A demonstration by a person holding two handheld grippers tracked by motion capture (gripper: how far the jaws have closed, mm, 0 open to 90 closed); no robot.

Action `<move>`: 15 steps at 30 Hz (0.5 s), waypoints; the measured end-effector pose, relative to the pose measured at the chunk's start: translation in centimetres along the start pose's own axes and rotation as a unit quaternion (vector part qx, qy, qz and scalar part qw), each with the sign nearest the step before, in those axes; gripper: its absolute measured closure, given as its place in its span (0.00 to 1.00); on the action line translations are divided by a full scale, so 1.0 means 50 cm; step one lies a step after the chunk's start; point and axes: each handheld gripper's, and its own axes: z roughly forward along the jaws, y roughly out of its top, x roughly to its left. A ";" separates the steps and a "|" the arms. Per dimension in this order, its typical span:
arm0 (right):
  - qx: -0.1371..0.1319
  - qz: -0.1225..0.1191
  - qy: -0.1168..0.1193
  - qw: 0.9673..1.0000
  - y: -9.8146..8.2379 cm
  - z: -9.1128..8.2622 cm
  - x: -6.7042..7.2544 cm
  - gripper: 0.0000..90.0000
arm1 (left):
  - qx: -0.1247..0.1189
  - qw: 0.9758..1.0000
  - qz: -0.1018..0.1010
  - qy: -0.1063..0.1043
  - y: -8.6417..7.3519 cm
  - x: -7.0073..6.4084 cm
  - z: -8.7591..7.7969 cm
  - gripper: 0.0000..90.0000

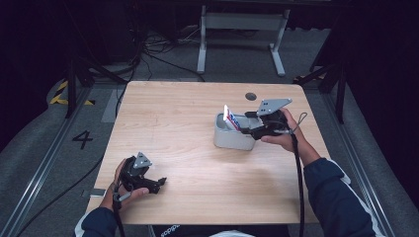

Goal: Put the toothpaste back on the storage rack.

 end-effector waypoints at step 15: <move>0.015 0.017 -0.042 0.999 -0.013 -0.039 0.008 0.28 | 0.000 1.000 0.000 0.001 0.000 0.000 0.000 0.00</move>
